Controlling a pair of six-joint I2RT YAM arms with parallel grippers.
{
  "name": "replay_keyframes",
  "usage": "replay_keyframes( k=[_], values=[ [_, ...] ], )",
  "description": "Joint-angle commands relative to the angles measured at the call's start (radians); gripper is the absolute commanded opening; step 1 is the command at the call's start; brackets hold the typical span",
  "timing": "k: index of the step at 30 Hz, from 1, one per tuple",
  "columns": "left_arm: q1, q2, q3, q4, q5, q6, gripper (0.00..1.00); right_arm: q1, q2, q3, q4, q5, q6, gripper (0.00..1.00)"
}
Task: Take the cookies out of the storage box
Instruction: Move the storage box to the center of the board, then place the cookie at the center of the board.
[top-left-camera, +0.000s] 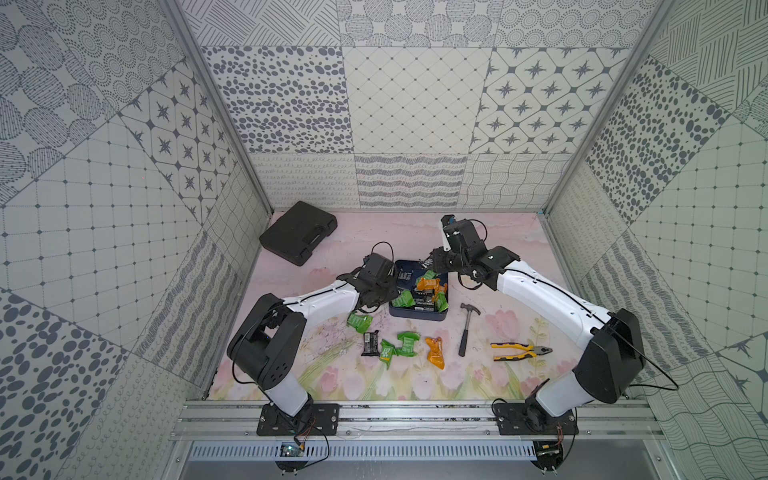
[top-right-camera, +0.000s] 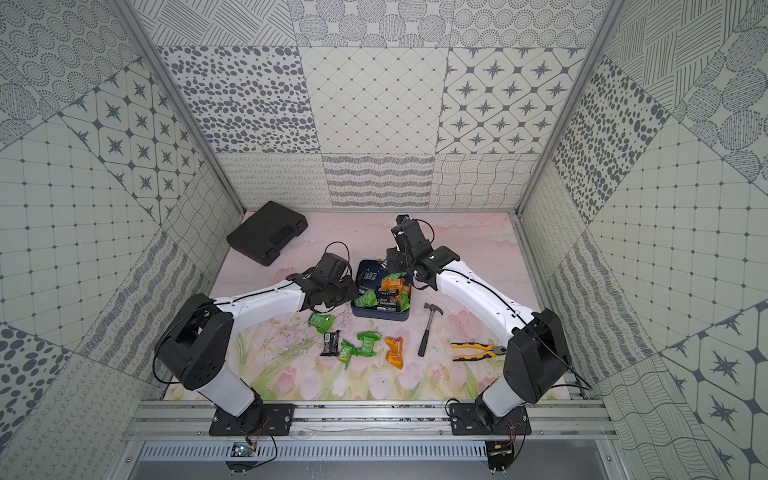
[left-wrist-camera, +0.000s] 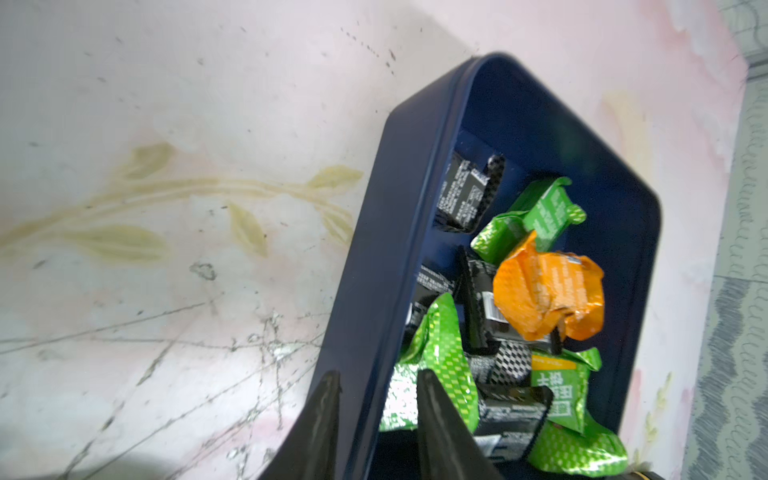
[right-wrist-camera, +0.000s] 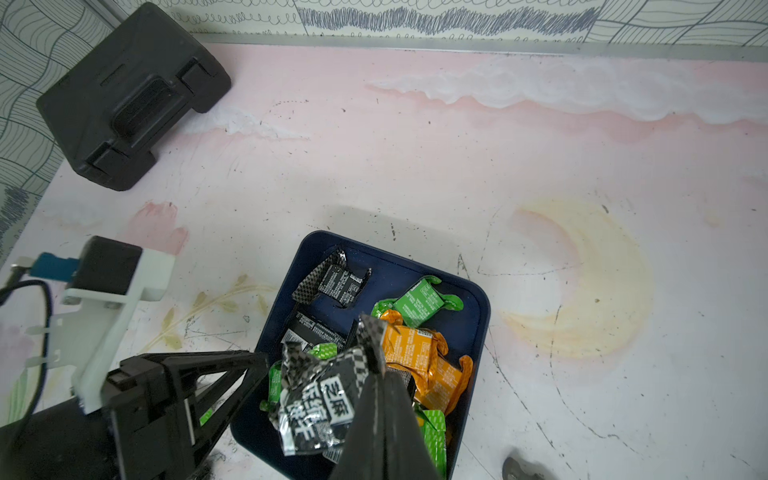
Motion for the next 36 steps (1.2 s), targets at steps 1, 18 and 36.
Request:
replay_keyframes(
  k=[1, 18, 36],
  values=[
    [0.001, -0.194, -0.067, -0.039, -0.182, -0.071, 0.38, 0.037, -0.012, -0.006, 0.041, -0.031, 0.017, 0.00],
    [0.181, -0.821, -0.376, -0.501, -0.280, -0.417, 0.40, 0.309, 0.428, 0.258, 0.190, -0.006, -0.011, 0.00],
    [0.187, -0.943, -0.420, -0.530, -0.250, -0.366, 0.44, 0.351, 0.634, 0.367, 0.226, 0.097, -0.011, 0.30]
  ],
)
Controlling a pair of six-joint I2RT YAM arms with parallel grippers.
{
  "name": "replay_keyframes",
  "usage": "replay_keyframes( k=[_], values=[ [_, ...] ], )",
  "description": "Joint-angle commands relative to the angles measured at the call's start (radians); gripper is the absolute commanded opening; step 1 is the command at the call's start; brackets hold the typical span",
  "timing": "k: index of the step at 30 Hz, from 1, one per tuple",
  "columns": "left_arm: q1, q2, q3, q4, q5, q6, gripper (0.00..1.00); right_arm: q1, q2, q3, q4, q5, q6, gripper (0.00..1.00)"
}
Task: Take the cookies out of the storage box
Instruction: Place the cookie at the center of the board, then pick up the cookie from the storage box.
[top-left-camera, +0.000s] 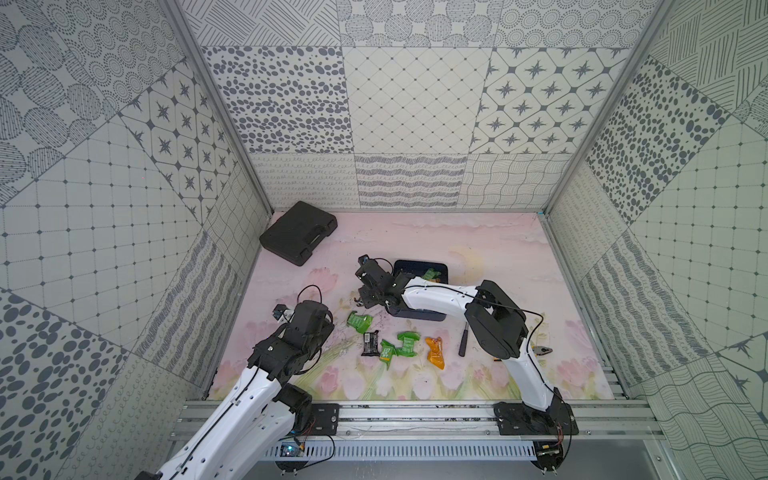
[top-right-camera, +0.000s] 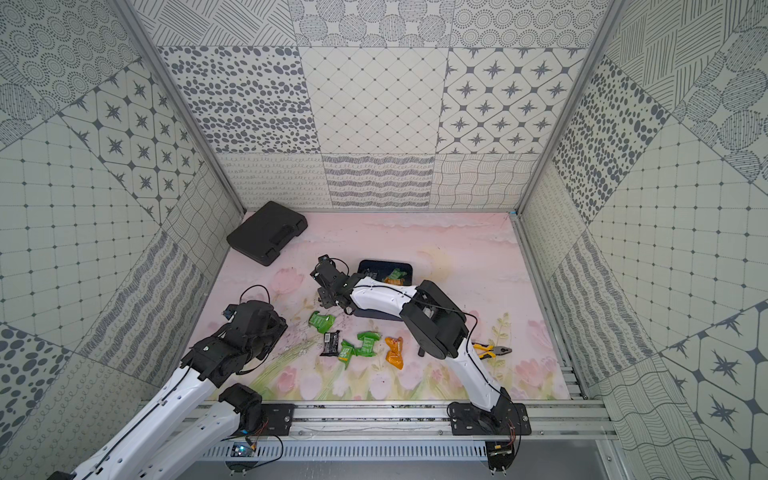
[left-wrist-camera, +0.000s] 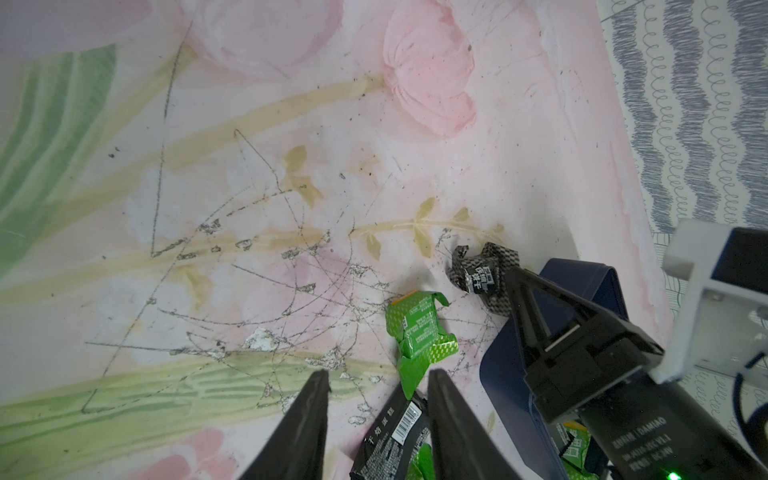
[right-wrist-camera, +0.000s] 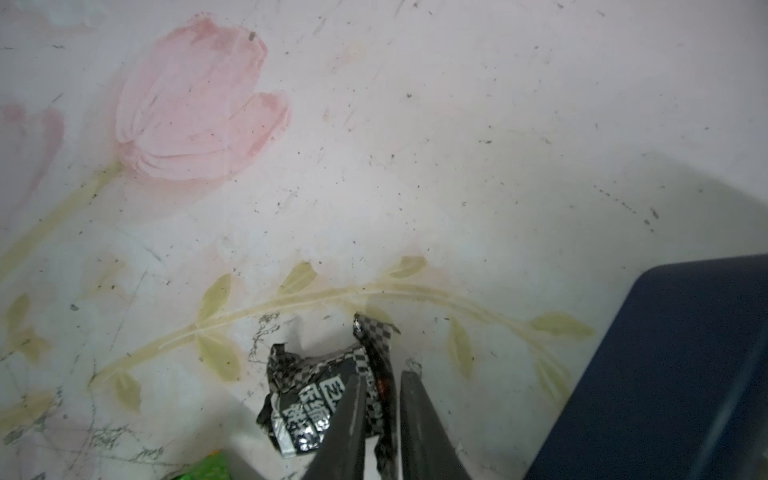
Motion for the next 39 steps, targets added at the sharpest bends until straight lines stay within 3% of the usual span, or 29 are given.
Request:
replay_keyframes(
  k=[1, 4, 9, 13, 18, 30, 34, 39],
  values=[
    [0.006, 0.005, -0.001, 0.010, 0.017, 0.054, 0.45, 0.009, -0.042, 0.020, 0.043, 0.017, -0.019, 0.34],
    [0.006, 0.025, 0.016, 0.073, 0.042, 0.129, 0.46, 0.007, -0.101, 0.003, 0.043, 0.015, -0.035, 0.43],
    [0.006, 0.086, 0.080, 0.174, 0.091, 0.342, 0.50, -0.007, -0.256, -0.079, 0.043, 0.007, -0.037, 0.47],
    [0.006, 0.164, 0.152, 0.253, 0.202, 0.554, 0.52, -0.050, -0.398, -0.204, 0.040, -0.004, -0.015, 0.48],
    [-0.003, 0.276, 0.242, 0.335, 0.364, 0.730, 0.57, -0.132, -0.548, -0.350, -0.007, -0.068, 0.027, 0.48],
    [-0.264, 0.691, 0.547, 0.311, 0.444, 1.084, 0.67, -0.293, -0.782, -0.557, -0.109, -0.142, 0.100, 0.48],
    [-0.291, 0.847, 0.652, 0.292, 0.513, 1.245, 0.68, -0.324, -0.847, -0.624, -0.111, -0.143, 0.125, 0.48],
    [-0.307, 1.018, 0.778, 0.224, 0.537, 1.358, 0.69, -0.340, -0.906, -0.670, -0.133, -0.126, 0.139, 0.48]
  ],
)
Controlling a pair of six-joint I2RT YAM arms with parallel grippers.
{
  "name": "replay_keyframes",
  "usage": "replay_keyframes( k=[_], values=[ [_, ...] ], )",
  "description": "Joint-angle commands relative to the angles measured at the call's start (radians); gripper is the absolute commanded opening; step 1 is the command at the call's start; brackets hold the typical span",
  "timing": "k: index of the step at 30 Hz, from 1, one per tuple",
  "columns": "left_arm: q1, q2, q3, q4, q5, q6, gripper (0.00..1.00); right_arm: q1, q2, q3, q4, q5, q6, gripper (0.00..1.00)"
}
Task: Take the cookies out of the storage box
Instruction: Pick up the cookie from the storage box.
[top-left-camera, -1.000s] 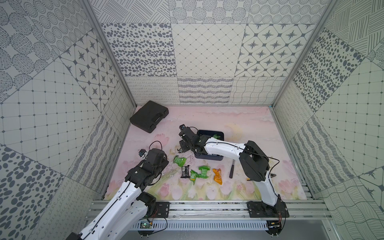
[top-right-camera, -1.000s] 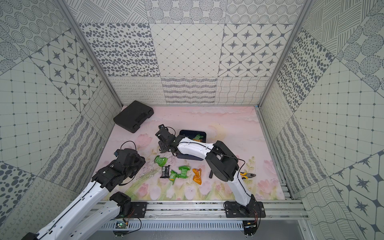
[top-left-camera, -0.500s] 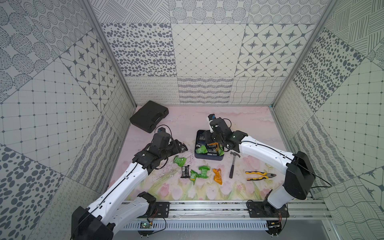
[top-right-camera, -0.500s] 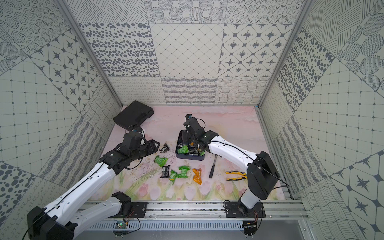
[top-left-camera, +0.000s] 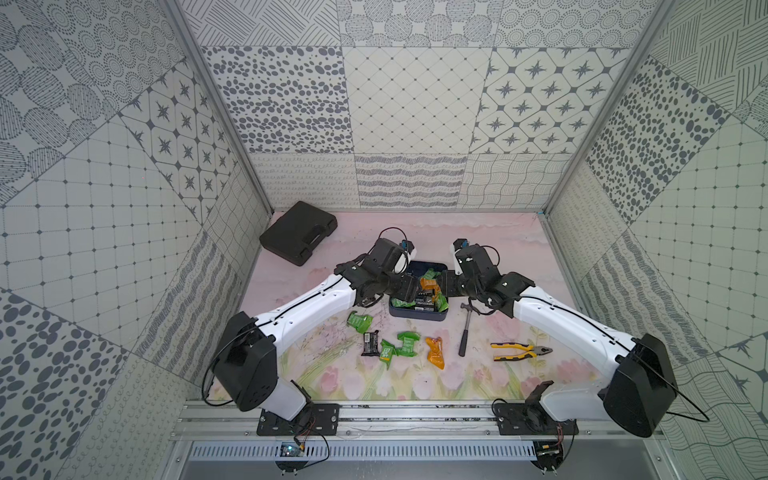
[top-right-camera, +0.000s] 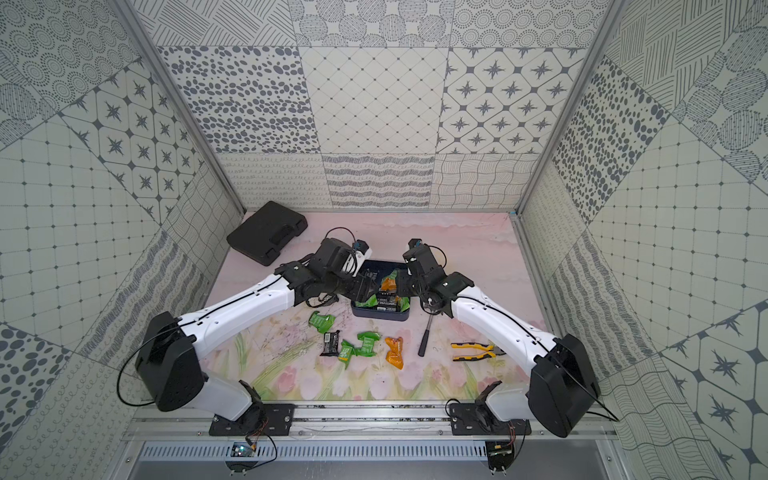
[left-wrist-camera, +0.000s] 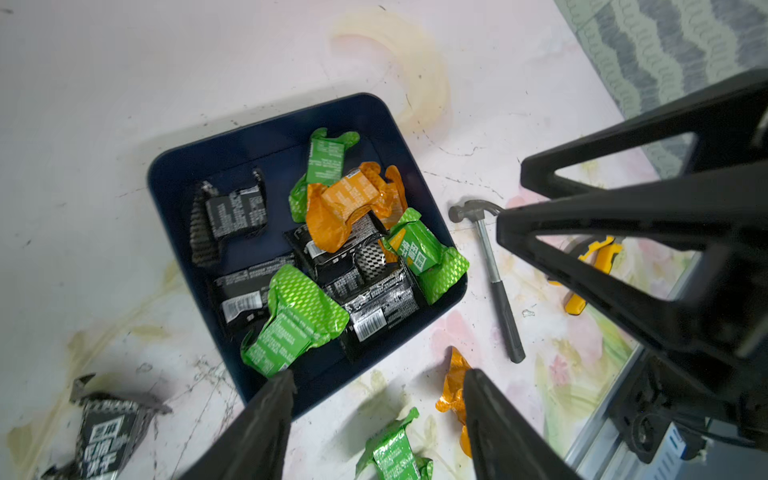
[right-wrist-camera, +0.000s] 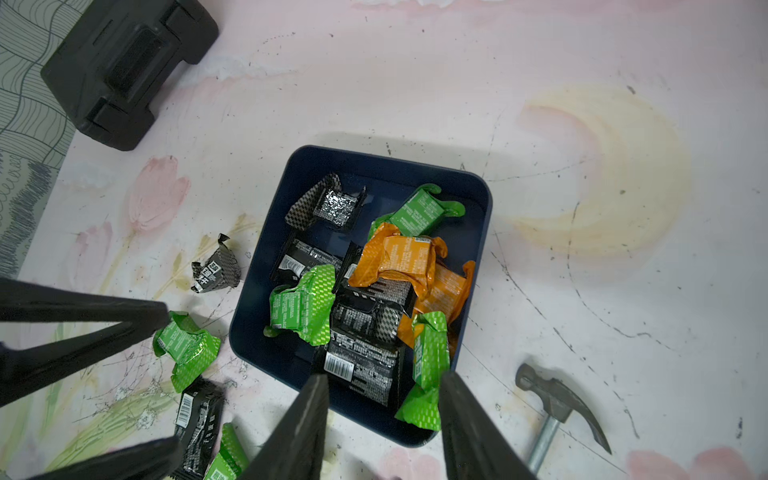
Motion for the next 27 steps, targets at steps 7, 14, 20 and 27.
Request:
replay_keyframes(
  k=[7, 14, 20, 27],
  values=[
    [-0.059, 0.258, 0.190, -0.037, 0.113, 0.452, 0.71, -0.017, -0.111, -0.071, -0.038, 0.026, 0.053, 0.48],
    [-0.059, 0.394, 0.330, -0.110, 0.103, 0.609, 0.71, -0.021, -0.196, -0.117, -0.087, 0.054, 0.079, 0.48],
    [-0.047, 0.493, 0.446, -0.208, 0.116, 0.681, 0.71, -0.026, -0.266, -0.146, -0.130, 0.096, 0.091, 0.48],
    [-0.010, 0.584, 0.570, -0.297, 0.153, 0.686, 0.65, -0.030, -0.290, -0.164, -0.154, 0.111, 0.109, 0.47]
  ],
)
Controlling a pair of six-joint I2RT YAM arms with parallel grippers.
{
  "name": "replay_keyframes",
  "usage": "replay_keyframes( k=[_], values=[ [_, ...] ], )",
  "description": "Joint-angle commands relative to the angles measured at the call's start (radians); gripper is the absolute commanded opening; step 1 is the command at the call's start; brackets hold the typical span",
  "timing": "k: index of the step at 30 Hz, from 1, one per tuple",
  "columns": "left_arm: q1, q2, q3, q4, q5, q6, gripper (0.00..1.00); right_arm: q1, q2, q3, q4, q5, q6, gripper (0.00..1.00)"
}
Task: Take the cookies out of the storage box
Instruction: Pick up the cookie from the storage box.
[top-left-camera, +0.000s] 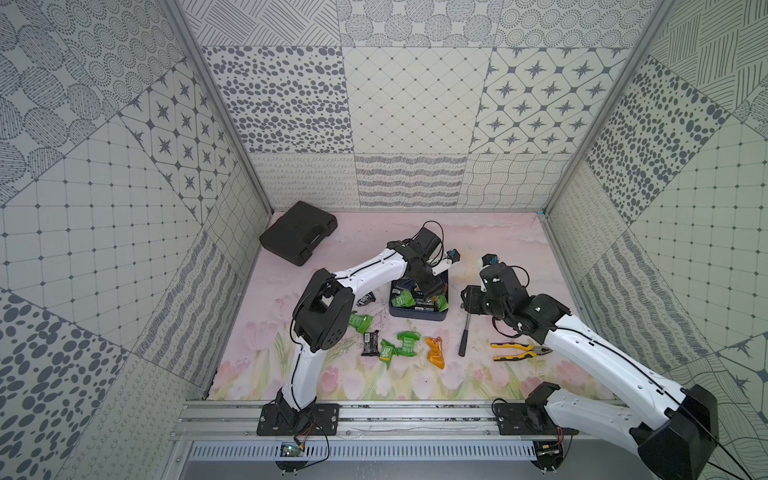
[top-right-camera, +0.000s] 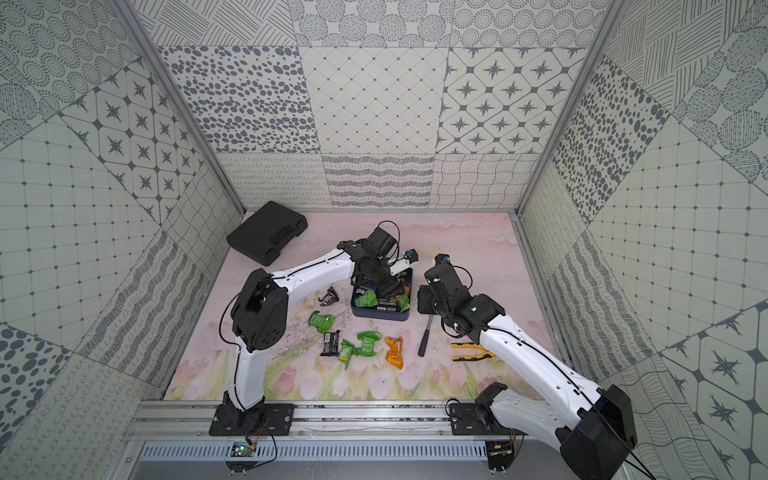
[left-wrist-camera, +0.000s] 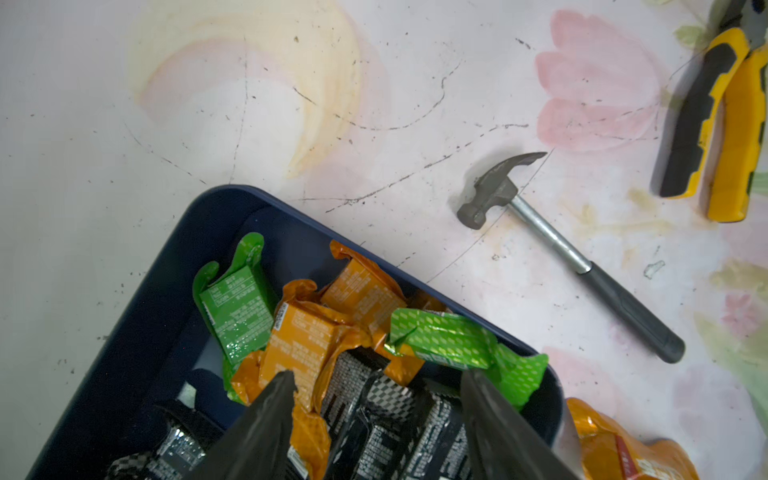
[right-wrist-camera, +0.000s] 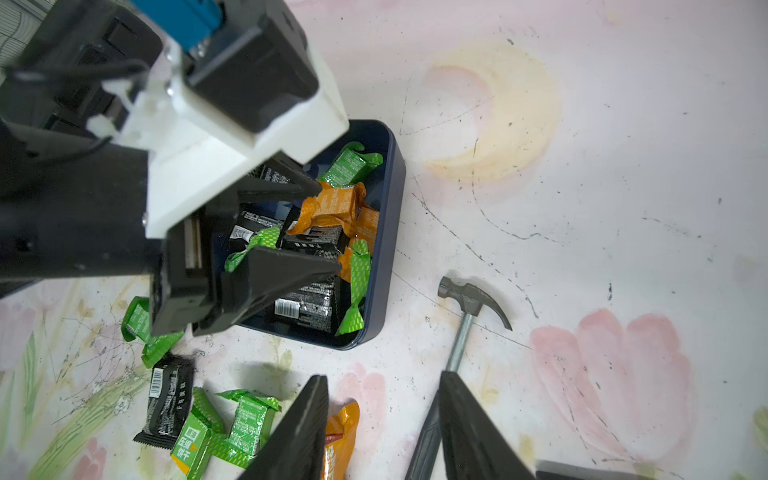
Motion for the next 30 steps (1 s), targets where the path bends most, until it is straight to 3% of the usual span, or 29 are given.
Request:
replay_keyframes(
  k=[1, 10, 20, 30],
  values=[
    [0.024, 0.059, 0.087, -0.141, 0.070, 0.093, 0.64, -0.006, -0.016, -0.007, -0.005, 0.024, 0.022, 0.47],
    [0.050, 0.165, 0.241, -0.265, 0.097, 0.099, 0.57, -0.007, 0.005, 0.016, -0.012, 0.024, 0.013, 0.47],
    [0.066, 0.254, 0.334, -0.320, 0.108, 0.113, 0.64, -0.007, 0.010, 0.021, -0.016, 0.021, 0.016, 0.47],
    [0.079, 0.299, 0.335, -0.337, 0.143, 0.109, 0.50, -0.007, 0.023, 0.029, -0.016, 0.022, 0.018, 0.47]
  ],
)
